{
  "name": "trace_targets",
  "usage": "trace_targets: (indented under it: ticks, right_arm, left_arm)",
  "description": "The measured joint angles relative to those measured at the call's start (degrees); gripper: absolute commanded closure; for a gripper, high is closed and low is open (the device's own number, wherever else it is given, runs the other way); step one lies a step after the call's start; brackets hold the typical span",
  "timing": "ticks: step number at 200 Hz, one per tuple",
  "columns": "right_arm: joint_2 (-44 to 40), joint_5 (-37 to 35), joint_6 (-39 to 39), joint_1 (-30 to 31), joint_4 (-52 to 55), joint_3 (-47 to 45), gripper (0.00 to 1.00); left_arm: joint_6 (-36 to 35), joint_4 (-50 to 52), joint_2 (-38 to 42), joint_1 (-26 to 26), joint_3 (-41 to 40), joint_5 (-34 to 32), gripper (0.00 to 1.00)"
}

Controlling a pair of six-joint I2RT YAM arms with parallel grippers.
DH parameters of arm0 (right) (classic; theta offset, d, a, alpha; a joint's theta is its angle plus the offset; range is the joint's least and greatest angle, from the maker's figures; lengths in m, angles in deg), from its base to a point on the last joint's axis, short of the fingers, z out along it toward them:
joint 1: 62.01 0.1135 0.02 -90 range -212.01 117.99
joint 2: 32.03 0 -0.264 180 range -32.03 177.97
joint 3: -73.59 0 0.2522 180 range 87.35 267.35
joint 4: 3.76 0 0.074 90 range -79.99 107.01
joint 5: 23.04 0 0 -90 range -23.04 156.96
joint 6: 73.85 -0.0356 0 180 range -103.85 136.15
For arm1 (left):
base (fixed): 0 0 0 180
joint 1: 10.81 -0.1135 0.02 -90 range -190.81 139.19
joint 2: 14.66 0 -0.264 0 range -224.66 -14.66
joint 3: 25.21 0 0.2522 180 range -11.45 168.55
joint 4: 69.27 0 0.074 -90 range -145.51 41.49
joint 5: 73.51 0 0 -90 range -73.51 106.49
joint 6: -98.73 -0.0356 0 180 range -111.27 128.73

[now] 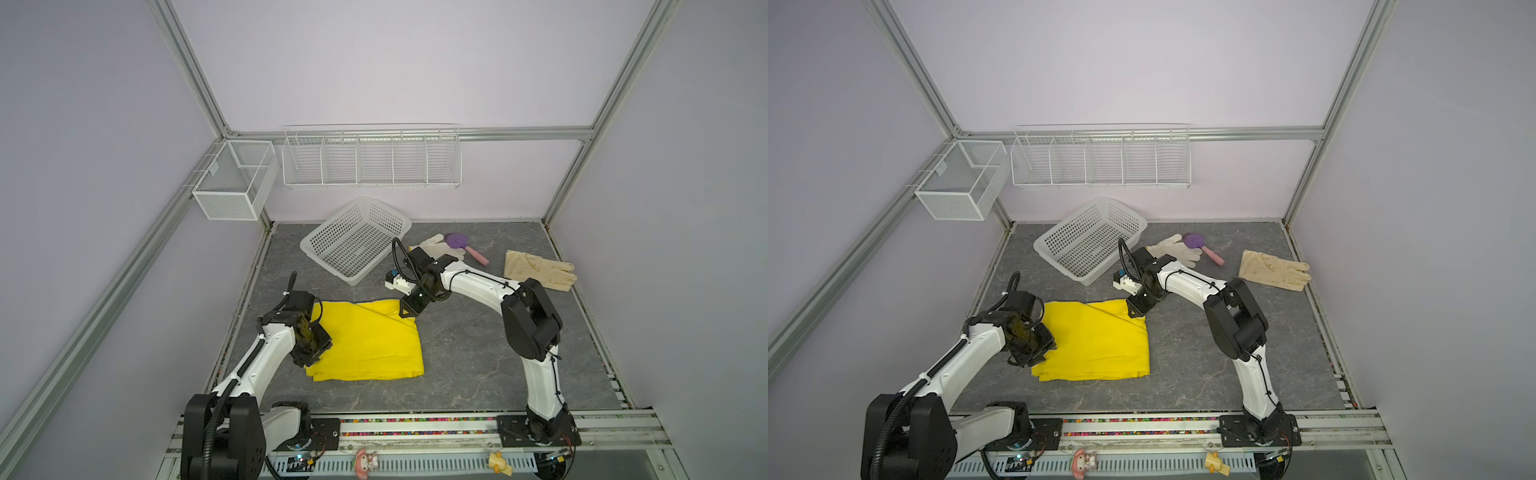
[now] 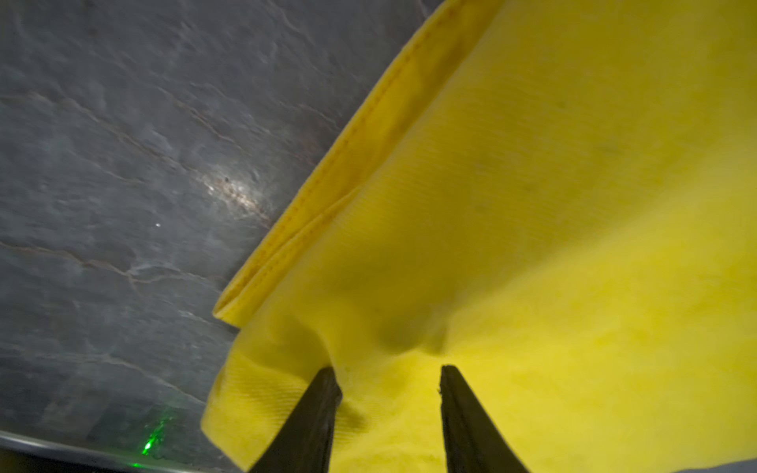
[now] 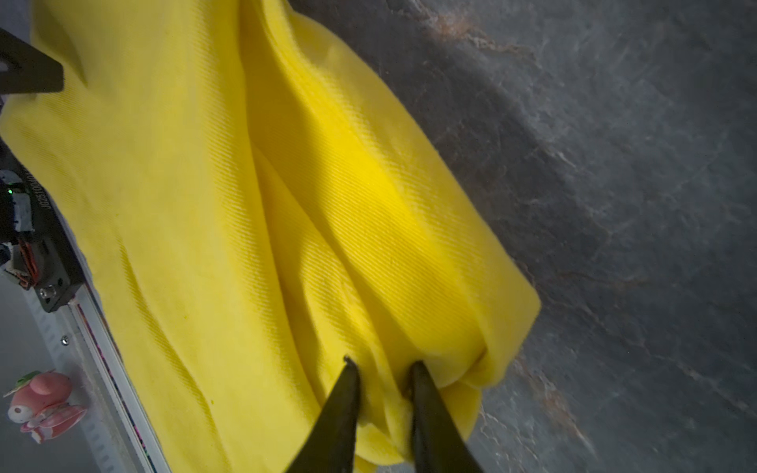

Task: Fold and stack the trousers
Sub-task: Smooth out the trousers at the center of the table.

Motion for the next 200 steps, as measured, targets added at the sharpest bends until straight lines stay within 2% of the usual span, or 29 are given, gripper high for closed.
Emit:
trace_targets:
  ticks: [12, 46, 123, 139, 160, 187, 200]
  right_arm:
    - [0.0, 0.0, 0.0, -0.2, 0.1, 0.1, 0.94]
    - [-0.1, 0.1, -0.8, -1.3, 0.1, 0.1, 0.94]
    - [-2.4, 6.5, -10.1, -8.9, -5.4, -1.2, 0.94]
    - [-2.3, 6.0, -10.7, -9.1, -5.7, -1.2, 0.90]
    - [-0.9, 4.9, -10.6, -9.1, -5.8, -0.4, 0.77]
    - [2.5, 3.2, -9.9, -9.3, -6.5, 1.6, 0.79]
    - [3.5, 2.7, -9.8, -9.2, -6.6, 2.2, 0.76]
  left_arm:
    - [0.1, -0.9, -0.6, 0.0, -0.9, -0.5, 0.64]
    - [0.7, -2.3, -0.8, 0.0, -2.3, -2.6, 0.70]
    - [1.3, -2.1, -4.5, 0.4, -0.9, -4.7, 0.74]
    - [1.3, -2.1, -4.5, 0.4, -0.9, -4.8, 0.73]
    - [1.1, -2.1, -4.5, 0.4, -0.9, -4.6, 0.71]
    - [0.3, -1.6, -5.1, 0.4, -0.2, -4.4, 0.70]
    - [-0.3, -0.9, -5.4, 0.4, 0.3, -4.5, 0.69]
